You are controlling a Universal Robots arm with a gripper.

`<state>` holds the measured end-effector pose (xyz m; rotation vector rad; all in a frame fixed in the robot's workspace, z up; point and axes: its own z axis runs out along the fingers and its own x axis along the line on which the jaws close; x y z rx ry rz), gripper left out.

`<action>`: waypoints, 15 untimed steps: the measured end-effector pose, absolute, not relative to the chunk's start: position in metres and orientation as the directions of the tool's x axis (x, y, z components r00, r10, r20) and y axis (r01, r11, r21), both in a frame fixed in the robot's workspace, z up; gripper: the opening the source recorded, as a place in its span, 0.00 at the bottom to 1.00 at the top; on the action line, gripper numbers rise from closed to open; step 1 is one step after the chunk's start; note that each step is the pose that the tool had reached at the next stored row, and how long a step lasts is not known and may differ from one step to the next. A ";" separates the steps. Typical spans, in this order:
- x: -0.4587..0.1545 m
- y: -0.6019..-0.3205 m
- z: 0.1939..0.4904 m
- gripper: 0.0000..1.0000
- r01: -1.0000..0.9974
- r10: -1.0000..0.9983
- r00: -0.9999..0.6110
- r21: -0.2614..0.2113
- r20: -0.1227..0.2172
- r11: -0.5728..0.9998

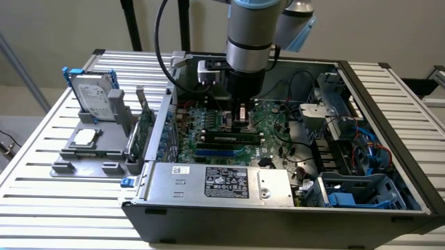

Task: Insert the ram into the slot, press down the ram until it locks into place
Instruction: 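Press down the ram until it locks into place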

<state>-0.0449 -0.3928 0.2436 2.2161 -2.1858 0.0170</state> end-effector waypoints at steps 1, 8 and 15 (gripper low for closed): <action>-0.045 -0.393 0.243 0.11 -1.000 -1.000 0.014 0.013 0.028 -0.014; -0.045 -0.391 0.235 0.11 -1.000 -1.000 0.014 0.013 0.028 -0.014; -0.045 -0.390 0.228 0.11 -1.000 -0.999 0.014 0.013 0.029 -0.014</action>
